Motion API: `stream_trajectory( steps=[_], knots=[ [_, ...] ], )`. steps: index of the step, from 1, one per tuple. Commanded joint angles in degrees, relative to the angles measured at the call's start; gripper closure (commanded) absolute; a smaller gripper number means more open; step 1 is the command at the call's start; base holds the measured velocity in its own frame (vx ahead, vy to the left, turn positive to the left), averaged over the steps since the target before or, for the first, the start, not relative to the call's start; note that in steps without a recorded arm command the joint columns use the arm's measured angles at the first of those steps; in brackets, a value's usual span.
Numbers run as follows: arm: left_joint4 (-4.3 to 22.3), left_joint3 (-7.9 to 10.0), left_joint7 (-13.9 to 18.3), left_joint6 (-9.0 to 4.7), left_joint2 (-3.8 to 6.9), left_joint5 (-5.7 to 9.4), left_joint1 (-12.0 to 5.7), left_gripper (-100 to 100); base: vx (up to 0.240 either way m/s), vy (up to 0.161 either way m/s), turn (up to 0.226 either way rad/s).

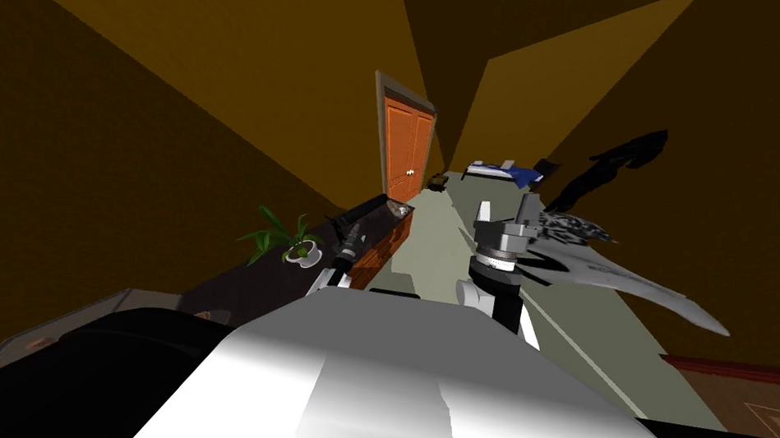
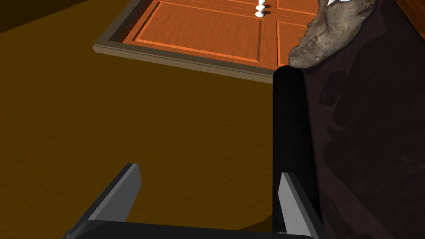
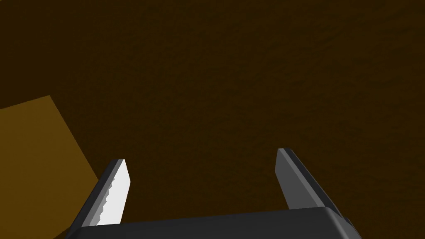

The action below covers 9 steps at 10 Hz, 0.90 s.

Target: Pull the door open

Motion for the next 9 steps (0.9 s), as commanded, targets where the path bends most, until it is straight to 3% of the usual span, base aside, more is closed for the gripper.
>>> stream_trajectory(
  steps=[1, 9],
  knots=[
    [0.5, -0.17, 1.8, 1.19, 0.38, -0.89, -0.1, -100, -0.065, -0.01, 0.329],
    [3.7, -1.14, 9.8, 6.32, 1.24, -5.72, -1.17, -100, -0.077, -0.013, 0.316]
  ],
)
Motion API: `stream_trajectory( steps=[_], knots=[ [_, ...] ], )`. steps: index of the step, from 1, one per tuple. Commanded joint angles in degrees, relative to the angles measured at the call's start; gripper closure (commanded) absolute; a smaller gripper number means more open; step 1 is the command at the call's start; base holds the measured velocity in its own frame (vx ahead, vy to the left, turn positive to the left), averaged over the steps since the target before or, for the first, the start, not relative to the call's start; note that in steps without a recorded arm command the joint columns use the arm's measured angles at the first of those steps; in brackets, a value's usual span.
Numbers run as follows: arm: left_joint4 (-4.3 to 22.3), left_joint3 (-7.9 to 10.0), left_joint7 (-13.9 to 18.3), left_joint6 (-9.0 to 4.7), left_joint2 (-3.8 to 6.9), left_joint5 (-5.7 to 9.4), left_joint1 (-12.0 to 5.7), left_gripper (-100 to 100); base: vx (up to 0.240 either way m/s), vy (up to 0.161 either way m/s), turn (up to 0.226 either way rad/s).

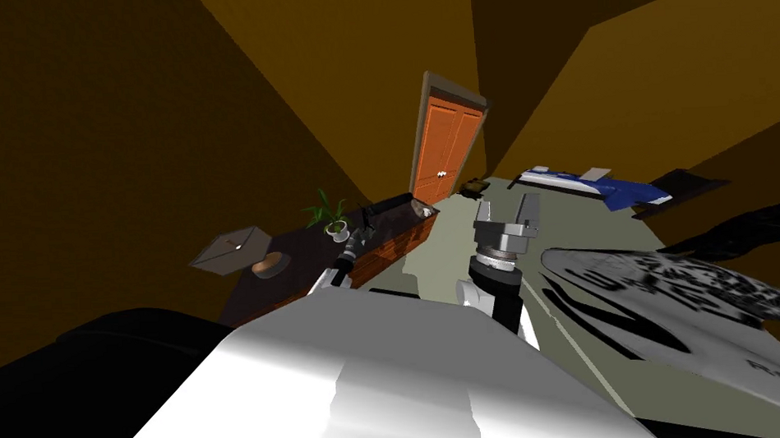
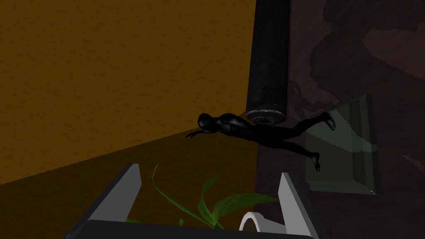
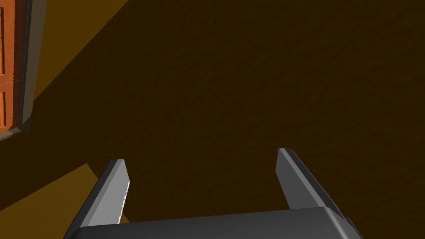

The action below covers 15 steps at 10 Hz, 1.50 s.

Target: Pull the door open

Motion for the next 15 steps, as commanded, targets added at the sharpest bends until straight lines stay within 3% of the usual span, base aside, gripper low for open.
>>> stream_trajectory(
  steps=[1, 15],
  knots=[
    [0.8, -0.28, 1.6, 1.03, -0.18, -1.19, -0.25, -100, -0.079, -0.014, 0.272],
    [6.7, -1.63, 15.7, 10.2, 1.38, -9.77, -2.18, -100, -0.086, -0.008, 0.313]
  ],
)
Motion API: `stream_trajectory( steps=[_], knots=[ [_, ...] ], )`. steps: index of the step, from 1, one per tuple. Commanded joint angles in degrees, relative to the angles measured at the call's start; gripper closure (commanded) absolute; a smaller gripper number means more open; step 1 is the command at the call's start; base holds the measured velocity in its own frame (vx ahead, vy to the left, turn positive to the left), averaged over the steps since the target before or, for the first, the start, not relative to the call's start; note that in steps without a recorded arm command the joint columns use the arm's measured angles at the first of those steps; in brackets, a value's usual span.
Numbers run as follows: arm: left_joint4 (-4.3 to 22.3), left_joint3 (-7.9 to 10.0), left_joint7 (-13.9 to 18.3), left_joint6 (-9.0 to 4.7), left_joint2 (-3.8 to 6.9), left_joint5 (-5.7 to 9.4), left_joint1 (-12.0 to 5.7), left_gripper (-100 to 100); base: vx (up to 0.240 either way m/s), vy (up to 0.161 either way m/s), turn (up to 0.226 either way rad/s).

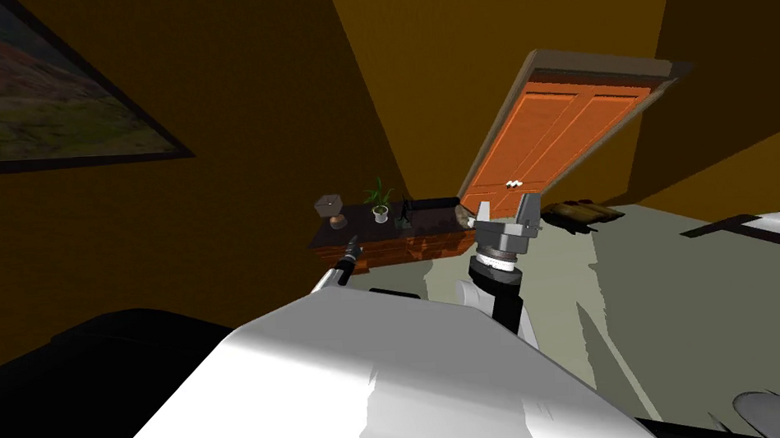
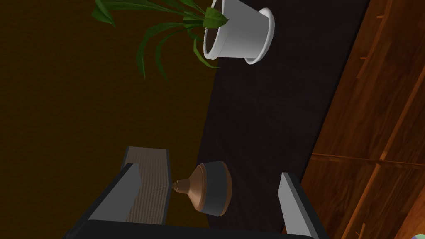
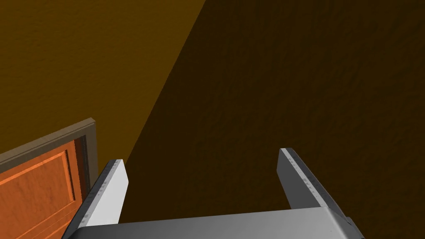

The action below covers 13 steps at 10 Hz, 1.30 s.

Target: Pull the door open

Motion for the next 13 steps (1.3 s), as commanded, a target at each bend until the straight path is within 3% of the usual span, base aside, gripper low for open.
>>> stream_trajectory(
  steps=[1, 13],
  knots=[
    [0.6, -0.24, 1.7, 1.36, 0.23, -0.96, -0.31, -100, -0.094, 0.005, 0.311],
    [5.7, -0.88, 13.6, 9.15, 1.76, -8.11, -1.92, -100, -0.098, 0.004, 0.314]
  ],
)
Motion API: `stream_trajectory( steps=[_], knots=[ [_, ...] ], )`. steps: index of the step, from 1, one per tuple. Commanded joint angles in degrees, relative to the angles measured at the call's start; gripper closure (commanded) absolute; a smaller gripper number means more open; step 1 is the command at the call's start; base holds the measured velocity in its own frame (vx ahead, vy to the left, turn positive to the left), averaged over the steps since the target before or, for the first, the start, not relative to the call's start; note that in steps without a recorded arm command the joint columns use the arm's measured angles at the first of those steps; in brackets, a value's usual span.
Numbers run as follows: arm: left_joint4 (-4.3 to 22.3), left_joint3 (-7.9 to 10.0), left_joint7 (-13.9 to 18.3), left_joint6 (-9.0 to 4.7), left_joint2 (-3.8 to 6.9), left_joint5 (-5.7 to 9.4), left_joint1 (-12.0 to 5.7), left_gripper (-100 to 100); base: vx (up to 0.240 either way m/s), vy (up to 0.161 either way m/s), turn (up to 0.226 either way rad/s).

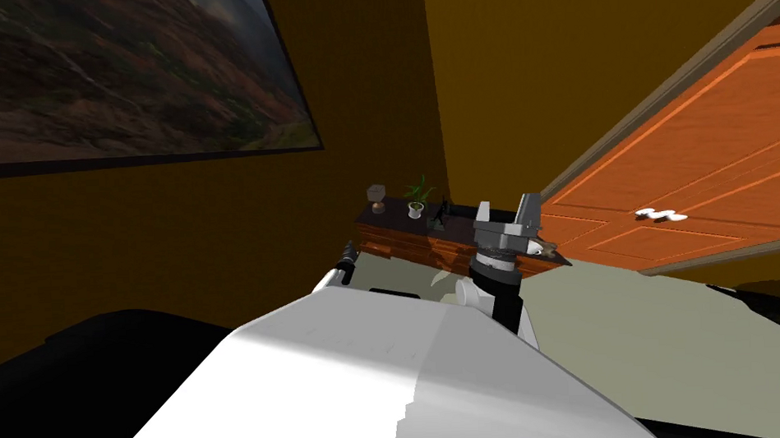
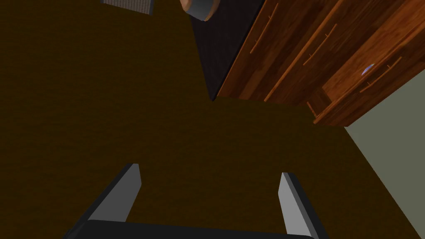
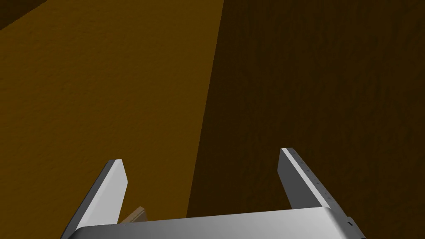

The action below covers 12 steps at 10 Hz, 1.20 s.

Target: Pull the door open

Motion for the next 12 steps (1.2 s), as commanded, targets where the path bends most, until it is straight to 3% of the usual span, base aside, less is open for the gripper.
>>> stream_trajectory(
  steps=[1, 12],
  knots=[
    [0.8, 0.01, 1.8, 1.05, 0.32, -0.91, -0.26, -100, -0.1, 0.014, 0.325],
    [5.4, 0.01, 12.0, 7.91, 2.02, -7.03, -1.59, -100, -0.109, 0.022, 0.308]
  ],
)
